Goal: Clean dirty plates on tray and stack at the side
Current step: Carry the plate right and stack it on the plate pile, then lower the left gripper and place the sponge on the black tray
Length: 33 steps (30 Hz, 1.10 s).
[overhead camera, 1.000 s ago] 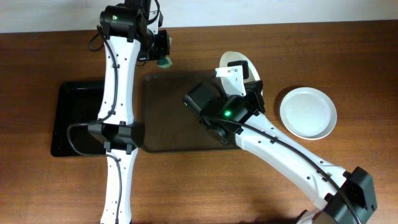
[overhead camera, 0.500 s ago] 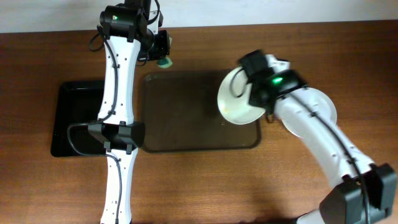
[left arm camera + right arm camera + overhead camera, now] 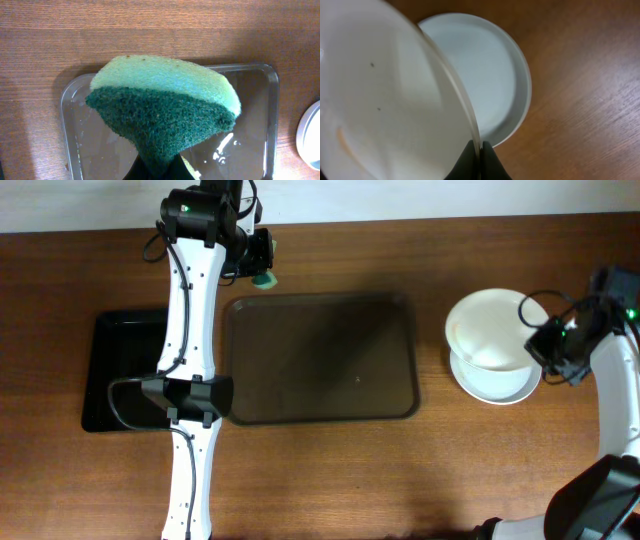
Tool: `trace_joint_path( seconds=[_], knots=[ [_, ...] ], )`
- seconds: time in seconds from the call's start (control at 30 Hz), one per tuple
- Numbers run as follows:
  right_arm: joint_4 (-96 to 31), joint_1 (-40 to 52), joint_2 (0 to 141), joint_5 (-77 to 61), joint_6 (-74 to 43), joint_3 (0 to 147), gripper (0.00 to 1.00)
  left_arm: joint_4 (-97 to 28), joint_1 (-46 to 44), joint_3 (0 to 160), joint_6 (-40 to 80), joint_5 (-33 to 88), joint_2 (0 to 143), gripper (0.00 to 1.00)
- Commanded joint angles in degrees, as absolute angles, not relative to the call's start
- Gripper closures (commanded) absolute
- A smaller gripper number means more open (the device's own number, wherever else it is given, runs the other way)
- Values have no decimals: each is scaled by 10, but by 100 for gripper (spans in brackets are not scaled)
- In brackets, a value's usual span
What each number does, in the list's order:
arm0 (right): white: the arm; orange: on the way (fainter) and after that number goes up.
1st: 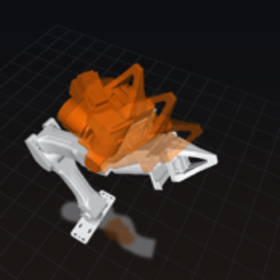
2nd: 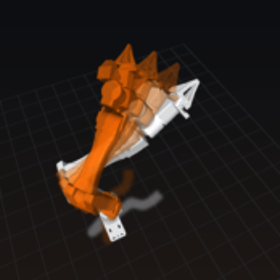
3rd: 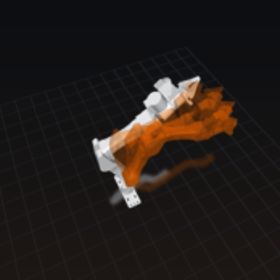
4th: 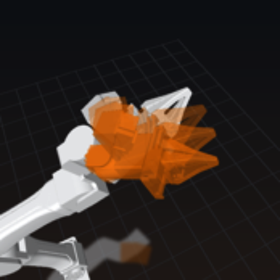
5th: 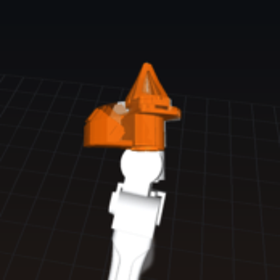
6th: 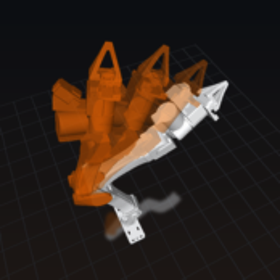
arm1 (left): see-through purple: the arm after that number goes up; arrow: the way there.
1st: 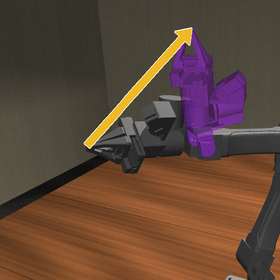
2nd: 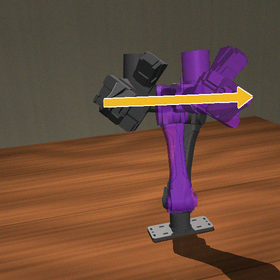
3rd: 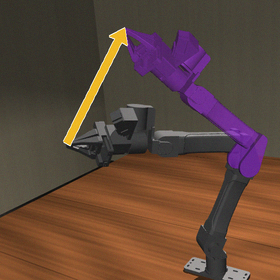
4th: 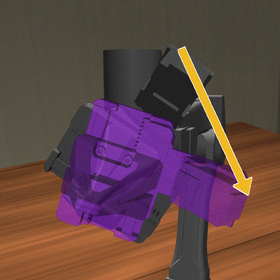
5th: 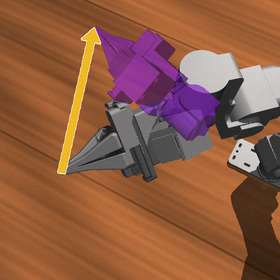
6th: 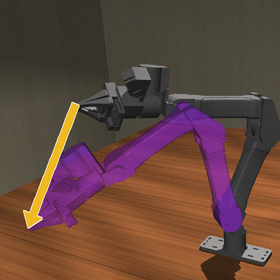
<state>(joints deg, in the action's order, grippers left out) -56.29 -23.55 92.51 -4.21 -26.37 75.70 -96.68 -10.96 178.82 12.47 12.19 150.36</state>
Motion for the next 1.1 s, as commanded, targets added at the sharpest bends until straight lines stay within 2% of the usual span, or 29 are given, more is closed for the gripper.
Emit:
trace_joint_path(
  seconds=[0.0,0.27,0.67,0.87,1.07],
  knots=[
    [-501,-264,914,-58,-252,677,96,-967,-110,1789,117,123,1491,99],
    [-375,-267,928,-53,-253,589,96,-967,-110,1789,117,123,1491,99],
    [-374,-267,973,-32,-257,586,96,-967,-110,1789,117,123,1491,99],
    [-379,-267,972,-32,-257,589,83,-967,-110,1789,117,123,1491,99],
    [-425,-266,952,-30,-256,644,80,-967,-110,1789,117,123,1491,99]
  ],
)
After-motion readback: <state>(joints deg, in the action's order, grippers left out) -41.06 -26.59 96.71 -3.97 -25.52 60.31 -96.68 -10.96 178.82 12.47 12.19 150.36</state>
